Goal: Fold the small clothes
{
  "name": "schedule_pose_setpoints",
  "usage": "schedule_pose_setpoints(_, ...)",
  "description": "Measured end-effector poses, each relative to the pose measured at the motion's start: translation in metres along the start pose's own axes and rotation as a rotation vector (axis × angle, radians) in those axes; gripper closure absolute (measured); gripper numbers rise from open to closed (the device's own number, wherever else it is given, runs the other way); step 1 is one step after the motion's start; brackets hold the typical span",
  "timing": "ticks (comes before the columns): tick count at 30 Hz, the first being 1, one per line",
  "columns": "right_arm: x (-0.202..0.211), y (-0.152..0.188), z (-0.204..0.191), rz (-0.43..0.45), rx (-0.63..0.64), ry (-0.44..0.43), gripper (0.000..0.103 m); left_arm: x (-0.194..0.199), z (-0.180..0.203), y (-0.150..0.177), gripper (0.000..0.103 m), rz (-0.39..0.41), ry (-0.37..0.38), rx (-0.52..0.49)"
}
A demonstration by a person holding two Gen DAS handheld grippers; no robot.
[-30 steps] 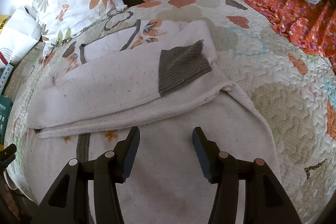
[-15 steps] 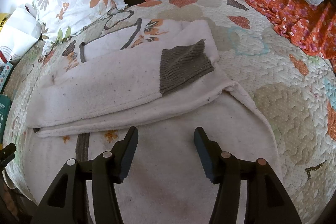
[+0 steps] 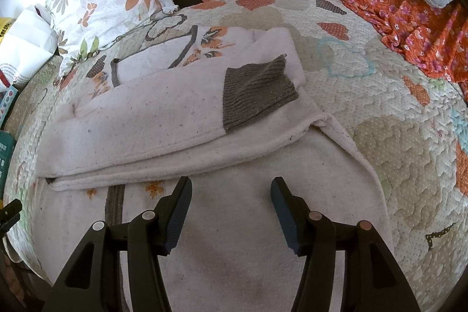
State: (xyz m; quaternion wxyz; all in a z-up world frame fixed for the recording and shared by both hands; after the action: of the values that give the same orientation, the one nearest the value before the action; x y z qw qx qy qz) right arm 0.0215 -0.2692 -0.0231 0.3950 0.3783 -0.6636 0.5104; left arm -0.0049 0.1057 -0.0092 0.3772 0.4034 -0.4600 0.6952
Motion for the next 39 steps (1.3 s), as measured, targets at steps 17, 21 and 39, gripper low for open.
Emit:
schedule_pose_setpoints(17, 0.000, 0.000, -0.001, 0.000, 0.001, 0.001, 0.040, 0.000, 0.000, -0.001, 0.014, -0.002, -0.001, -0.001)
schedule_pose_setpoints(21, -0.001, 0.001, 0.001, 0.003, 0.000, 0.003, 0.040, -0.001, 0.001, 0.002, 0.014, -0.002, -0.003, -0.004)
schedule_pose_setpoints(39, 0.024, 0.025, 0.021, 0.055, -0.040, -0.037, 0.040, 0.009, -0.014, 0.013, 0.014, 0.012, -0.005, 0.006)
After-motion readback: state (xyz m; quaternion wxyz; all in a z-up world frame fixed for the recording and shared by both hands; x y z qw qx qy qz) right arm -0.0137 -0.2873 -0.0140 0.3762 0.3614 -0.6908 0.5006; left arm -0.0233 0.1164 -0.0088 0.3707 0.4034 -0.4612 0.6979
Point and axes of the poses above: each gripper's, at about its wrist camera, not at the fingertips, and x roughly against the way its jaws point, z to its right, y to its underside, the point moved 7 cm from there along -x, roughly the way its jaws point, and after that the axes turned 11 degrees about -z, right-handed, at the moved point
